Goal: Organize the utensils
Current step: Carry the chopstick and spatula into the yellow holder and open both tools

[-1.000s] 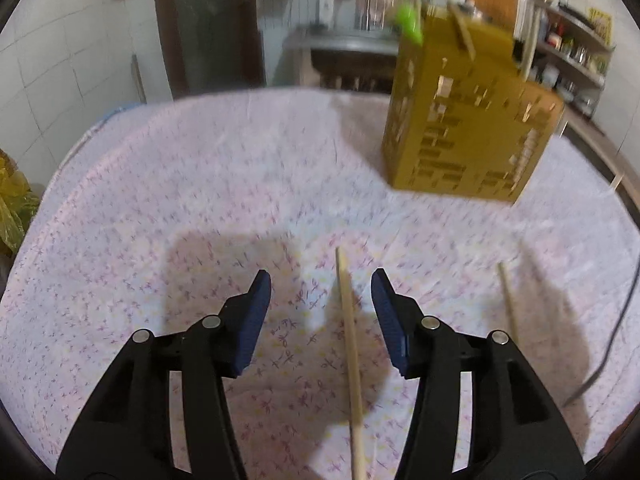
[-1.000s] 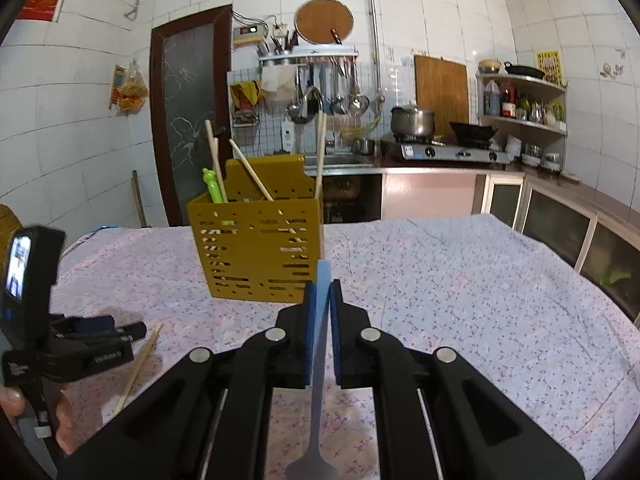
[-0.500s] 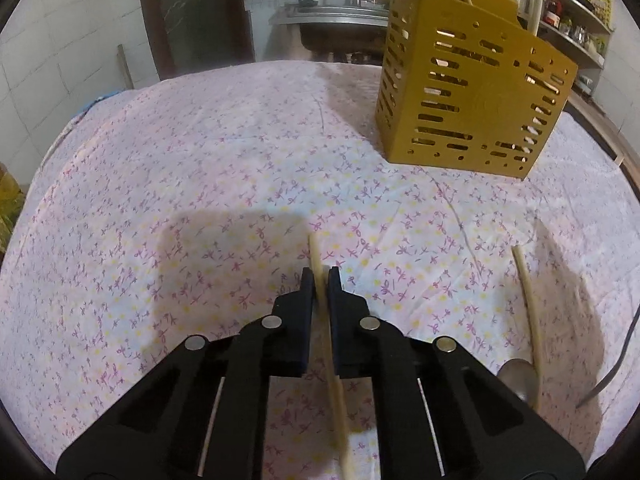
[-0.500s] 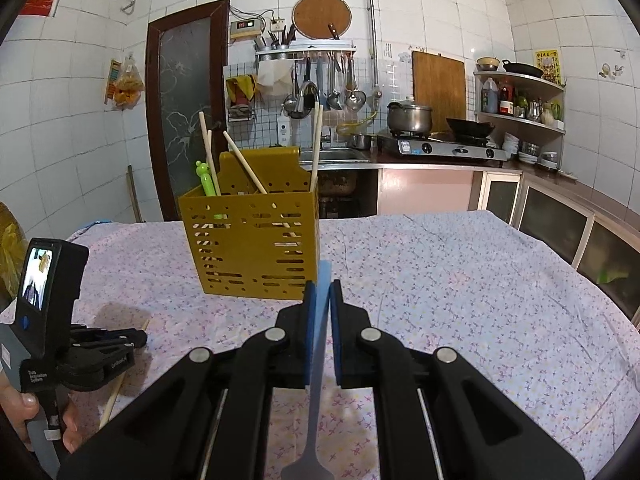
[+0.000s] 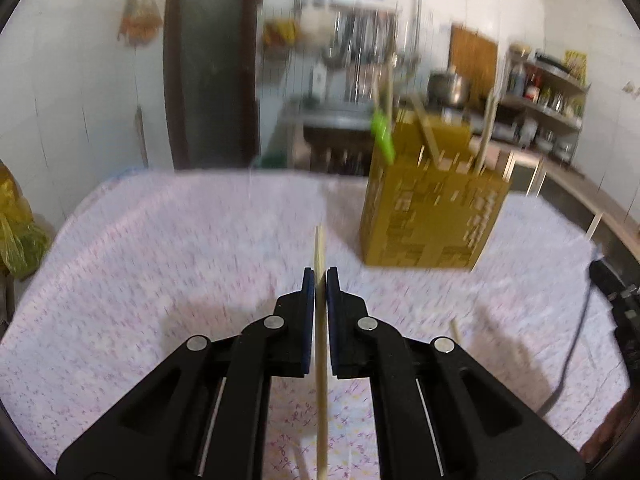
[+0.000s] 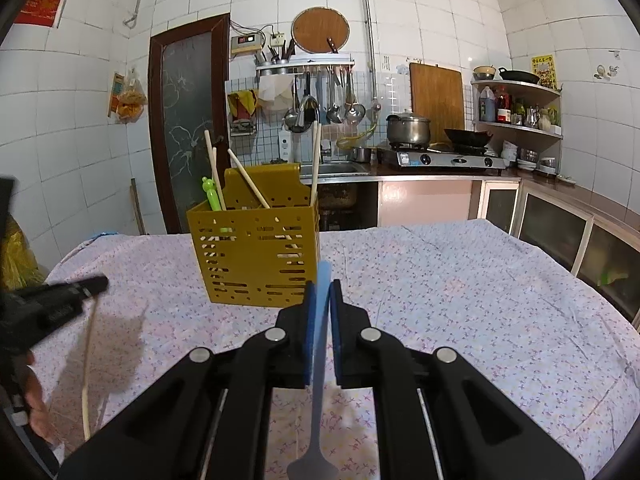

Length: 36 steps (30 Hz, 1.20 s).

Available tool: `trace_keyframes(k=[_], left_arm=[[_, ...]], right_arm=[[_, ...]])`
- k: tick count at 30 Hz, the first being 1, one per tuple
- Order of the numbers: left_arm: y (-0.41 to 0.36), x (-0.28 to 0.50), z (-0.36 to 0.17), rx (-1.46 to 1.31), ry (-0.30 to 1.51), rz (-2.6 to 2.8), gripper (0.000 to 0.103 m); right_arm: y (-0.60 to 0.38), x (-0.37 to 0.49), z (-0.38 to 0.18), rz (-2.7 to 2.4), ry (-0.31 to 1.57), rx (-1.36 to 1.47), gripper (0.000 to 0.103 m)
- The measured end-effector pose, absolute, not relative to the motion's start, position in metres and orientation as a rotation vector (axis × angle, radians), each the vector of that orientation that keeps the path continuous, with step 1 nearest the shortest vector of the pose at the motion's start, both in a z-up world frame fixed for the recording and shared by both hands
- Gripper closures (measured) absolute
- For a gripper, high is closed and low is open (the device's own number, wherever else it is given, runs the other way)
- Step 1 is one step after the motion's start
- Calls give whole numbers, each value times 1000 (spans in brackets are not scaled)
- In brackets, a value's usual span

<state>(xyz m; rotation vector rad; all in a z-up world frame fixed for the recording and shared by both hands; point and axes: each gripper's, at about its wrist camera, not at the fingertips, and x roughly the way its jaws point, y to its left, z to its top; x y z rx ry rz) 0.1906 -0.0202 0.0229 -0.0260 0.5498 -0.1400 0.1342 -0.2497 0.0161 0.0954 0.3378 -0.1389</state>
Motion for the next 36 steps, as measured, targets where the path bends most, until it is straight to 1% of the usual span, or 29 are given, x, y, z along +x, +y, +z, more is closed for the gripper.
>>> trace_keyframes(k=[4,9,25,36], left_arm=[[-17,166,45,-38,414,-142,98],[-17,152,56,-42,333,-144,98],[-12,150,62,-57,315,-147,99],[-14,174,82,-84,322,-162,99]], right_arm=[[-249,131,18,-135,323,94,96],[-247,123,23,-134,290,88,96],[-248,117,28,-144,262,82,96],[-251,131,56,-142,263,60,96]])
